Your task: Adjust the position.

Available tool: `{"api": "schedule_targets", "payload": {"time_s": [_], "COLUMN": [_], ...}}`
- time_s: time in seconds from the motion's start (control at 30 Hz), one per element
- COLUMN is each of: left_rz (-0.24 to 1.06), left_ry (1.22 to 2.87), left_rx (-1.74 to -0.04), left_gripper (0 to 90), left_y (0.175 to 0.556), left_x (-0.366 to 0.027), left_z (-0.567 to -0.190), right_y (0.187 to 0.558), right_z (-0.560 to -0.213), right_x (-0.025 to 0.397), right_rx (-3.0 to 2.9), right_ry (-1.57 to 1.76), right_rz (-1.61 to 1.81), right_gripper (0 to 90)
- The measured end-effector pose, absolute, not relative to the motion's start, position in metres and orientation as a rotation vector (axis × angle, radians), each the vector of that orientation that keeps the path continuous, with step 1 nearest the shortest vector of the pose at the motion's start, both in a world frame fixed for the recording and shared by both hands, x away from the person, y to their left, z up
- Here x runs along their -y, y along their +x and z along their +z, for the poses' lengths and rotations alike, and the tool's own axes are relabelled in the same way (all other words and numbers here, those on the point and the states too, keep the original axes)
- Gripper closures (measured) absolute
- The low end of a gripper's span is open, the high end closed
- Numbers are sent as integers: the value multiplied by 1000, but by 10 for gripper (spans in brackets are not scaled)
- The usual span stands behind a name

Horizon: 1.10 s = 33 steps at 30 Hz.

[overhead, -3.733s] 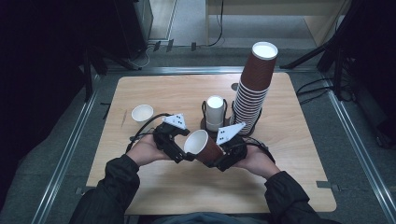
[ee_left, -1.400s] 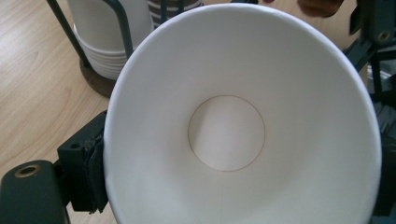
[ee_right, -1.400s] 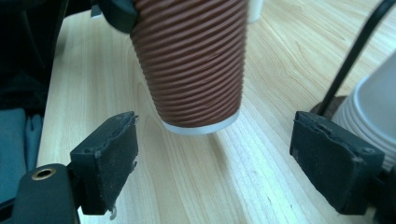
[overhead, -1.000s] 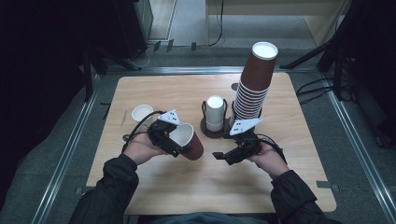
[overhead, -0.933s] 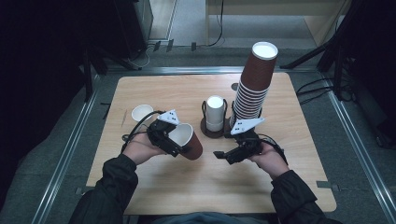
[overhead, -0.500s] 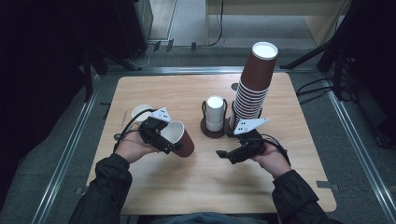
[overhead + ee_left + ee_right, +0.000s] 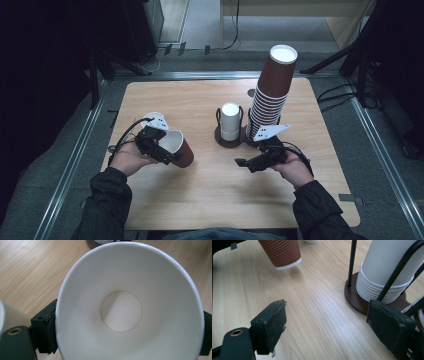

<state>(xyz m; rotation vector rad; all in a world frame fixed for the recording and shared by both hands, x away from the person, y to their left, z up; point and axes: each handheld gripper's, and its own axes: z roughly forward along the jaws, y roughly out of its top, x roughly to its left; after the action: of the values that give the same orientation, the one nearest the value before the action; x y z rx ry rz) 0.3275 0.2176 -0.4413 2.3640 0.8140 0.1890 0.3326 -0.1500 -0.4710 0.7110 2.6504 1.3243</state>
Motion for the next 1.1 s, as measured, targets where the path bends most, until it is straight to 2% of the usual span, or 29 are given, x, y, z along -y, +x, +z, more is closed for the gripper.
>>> {"api": "schedule_targets", "payload": {"time_s": [0.63,0.8,1.1], "left_rz": [257,238,302], "left_ry": [2419,2411,2414], "left_rx": [-959,-1035,-1147], "left_gripper": [83,81,77], "left_y": [322,324,331], "left_x": [-263,-273,-282], "left_z": [-446,-449,-455], "right_y": [337,337,338], "right_z": [-474,-474,-474], "right_x": [152,152,153], "right_rx": [-2651,-2649,-2633], "right_ry": [741,740,750], "right_rz": [1304,1303,1308], "right_gripper": [164,164,164]}}
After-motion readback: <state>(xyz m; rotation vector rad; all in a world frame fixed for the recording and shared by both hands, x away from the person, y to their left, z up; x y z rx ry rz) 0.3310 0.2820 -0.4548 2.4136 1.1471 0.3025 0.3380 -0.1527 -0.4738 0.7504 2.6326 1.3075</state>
